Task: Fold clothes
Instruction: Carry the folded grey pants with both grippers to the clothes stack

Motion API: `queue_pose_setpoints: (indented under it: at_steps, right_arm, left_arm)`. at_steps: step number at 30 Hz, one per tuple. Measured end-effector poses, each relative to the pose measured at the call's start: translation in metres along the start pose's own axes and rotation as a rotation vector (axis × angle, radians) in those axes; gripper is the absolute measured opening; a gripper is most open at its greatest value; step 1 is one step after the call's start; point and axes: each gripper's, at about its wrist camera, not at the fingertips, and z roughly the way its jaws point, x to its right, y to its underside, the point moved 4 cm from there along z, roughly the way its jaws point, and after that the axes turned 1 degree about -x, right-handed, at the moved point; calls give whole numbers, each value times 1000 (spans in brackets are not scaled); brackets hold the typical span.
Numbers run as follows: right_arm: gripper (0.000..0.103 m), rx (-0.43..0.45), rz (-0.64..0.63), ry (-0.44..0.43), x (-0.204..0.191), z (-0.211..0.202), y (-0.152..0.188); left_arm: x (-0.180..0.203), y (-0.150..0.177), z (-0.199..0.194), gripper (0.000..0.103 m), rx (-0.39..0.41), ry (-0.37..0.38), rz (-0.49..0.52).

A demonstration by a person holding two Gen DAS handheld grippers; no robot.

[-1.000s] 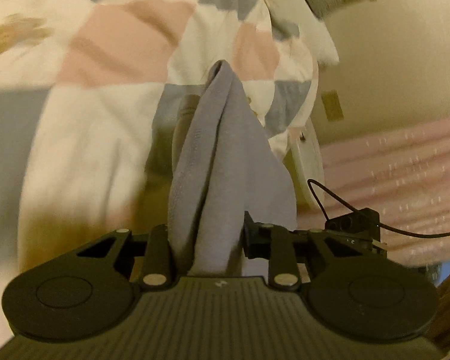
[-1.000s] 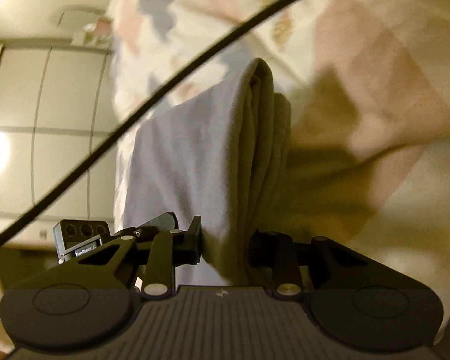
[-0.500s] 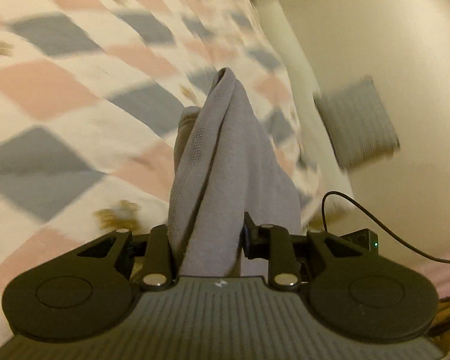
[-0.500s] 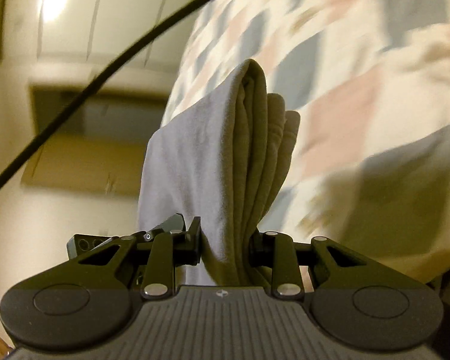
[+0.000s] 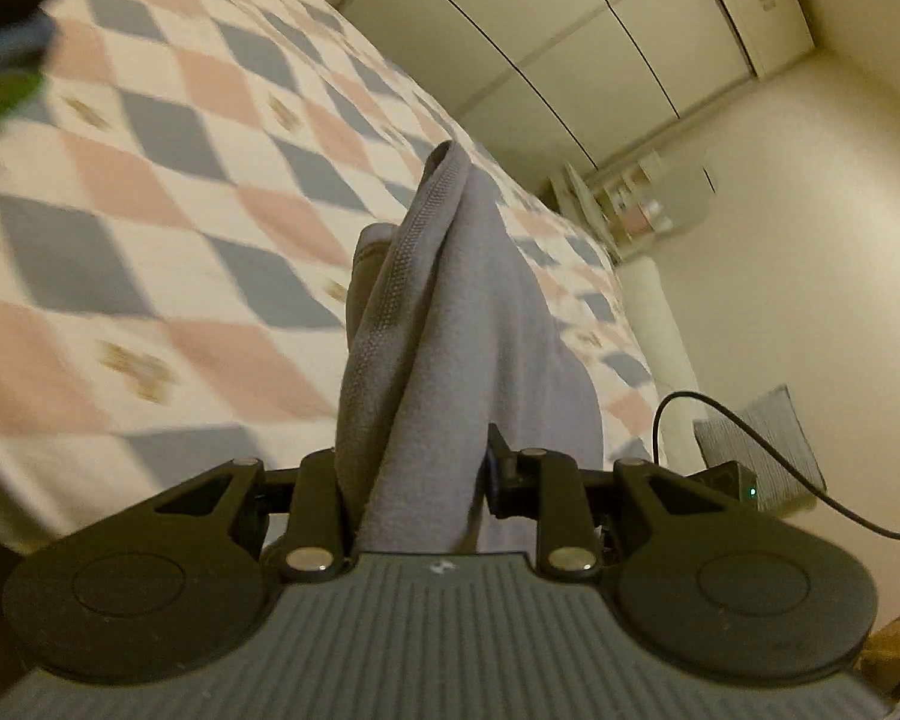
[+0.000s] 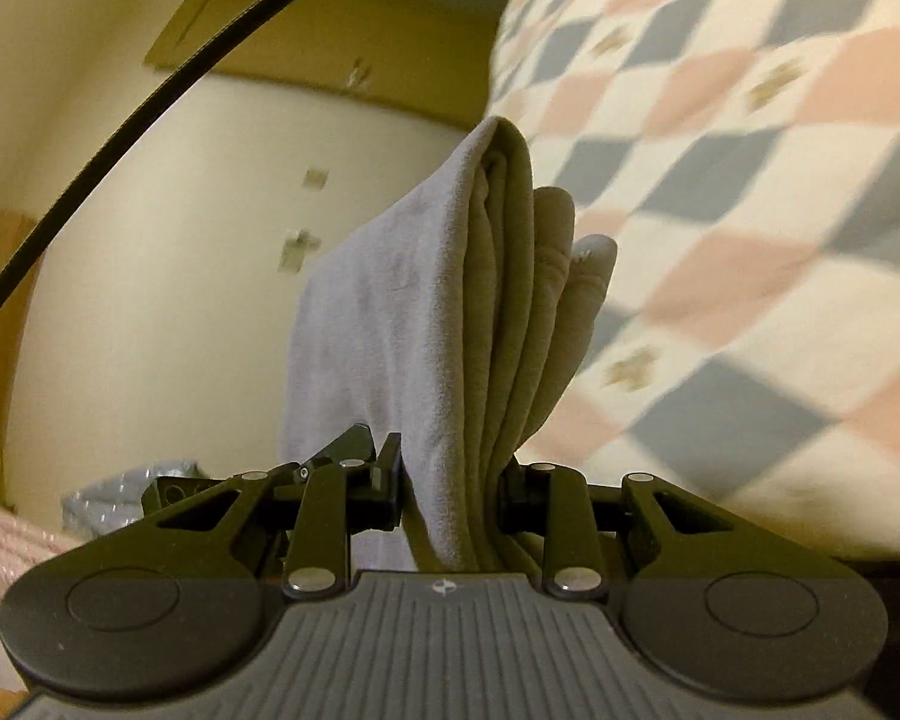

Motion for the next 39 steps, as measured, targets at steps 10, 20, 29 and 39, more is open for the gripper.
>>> queue_pose_setpoints:
  at_steps: [10,20,29,39]
  right_arm:
    - [28,-90,36,-34,-86,188,57]
    - [28,-227,-43,-37,-118,307,28]
    - [28,-218,-67,-69,-167,415,-23]
    - [28,-86,84,-25,-163,539,-53]
  left_arm:
    - [-107,-58,-122,23,69,-45,-73]
    - [-164,-130,-159,23,244,-91,-112]
    - [-221,-260,-176,23,227,-110,-26]
    - [-338,-374,-145,23,8,-66,-56]
